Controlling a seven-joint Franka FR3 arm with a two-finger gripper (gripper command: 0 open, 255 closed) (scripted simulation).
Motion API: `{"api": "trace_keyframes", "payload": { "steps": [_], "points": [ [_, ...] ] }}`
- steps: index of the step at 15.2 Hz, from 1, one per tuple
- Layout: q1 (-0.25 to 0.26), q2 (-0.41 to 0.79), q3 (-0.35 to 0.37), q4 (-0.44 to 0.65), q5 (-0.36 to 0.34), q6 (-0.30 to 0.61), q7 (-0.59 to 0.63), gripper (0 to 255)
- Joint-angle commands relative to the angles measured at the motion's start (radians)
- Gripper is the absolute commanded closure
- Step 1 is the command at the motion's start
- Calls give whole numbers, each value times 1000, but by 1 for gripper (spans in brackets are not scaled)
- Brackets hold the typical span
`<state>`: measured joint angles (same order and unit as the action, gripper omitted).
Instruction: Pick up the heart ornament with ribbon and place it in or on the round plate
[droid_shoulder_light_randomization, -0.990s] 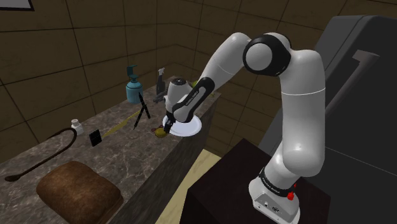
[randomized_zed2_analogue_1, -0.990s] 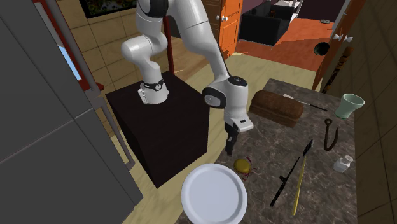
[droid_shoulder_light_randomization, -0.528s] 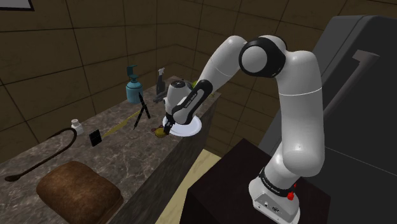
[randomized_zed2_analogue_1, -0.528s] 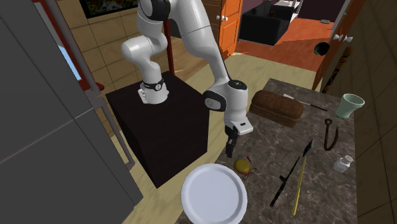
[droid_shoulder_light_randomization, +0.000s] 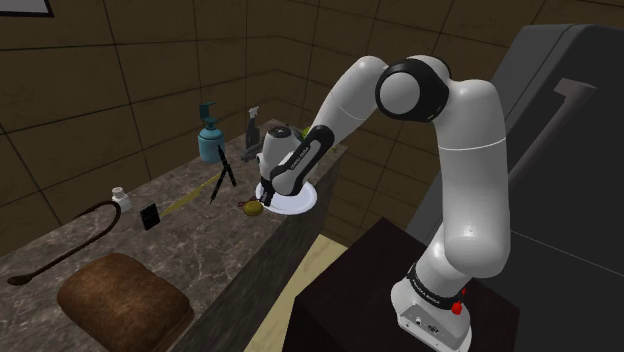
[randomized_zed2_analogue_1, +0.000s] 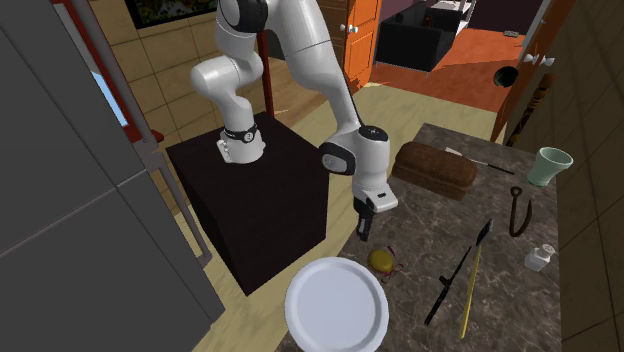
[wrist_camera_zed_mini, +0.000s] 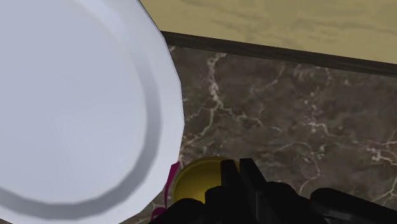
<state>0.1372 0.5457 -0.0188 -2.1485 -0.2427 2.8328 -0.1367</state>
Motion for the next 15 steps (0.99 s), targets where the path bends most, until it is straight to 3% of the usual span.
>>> {"api": "trace_keyframes", "payload": {
  "steps": [1, 5, 6, 10, 15],
  "points": [
    [0, 0, 0, 0, 0, 0, 0, 255],
    [0, 0, 0, 0, 0, 0, 0, 255],
    [0, 0, 0, 0, 0, 0, 0, 0],
    [-70, 140, 85, 239, 31, -138, -147, 0],
    [-97, 349, 154, 595, 47, -340, -302, 0]
  ]
}}
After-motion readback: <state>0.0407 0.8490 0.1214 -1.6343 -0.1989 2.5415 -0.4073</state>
